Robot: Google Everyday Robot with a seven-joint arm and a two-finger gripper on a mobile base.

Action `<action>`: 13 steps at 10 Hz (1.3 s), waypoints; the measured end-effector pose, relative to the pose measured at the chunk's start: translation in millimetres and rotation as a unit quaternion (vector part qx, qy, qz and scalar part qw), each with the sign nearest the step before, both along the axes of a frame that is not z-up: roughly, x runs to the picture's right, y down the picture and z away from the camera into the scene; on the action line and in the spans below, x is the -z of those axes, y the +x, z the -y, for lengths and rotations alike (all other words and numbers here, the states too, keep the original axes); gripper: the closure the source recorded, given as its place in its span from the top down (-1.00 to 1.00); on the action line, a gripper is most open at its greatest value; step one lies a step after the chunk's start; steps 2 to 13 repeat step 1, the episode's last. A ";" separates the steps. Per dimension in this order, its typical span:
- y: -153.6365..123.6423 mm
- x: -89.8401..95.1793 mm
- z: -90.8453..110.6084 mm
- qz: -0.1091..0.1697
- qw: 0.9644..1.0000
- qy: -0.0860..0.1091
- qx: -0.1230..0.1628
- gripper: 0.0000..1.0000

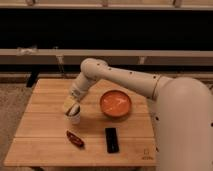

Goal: Place the white sponge in the ceramic cup

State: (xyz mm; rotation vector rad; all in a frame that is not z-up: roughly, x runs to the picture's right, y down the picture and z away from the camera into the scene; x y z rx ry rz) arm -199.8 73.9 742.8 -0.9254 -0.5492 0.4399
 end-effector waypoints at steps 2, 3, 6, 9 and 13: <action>-0.9 0.3 -0.1 0.001 1.000 0.000 0.000 0.60; -0.9 0.3 -0.1 0.001 1.000 0.000 0.000 0.60; -0.9 0.3 -0.1 0.001 1.000 0.000 0.000 0.60; -0.9 0.3 -0.1 0.001 1.000 0.000 0.000 0.60; -0.9 0.3 -0.1 0.001 1.000 0.000 0.000 0.60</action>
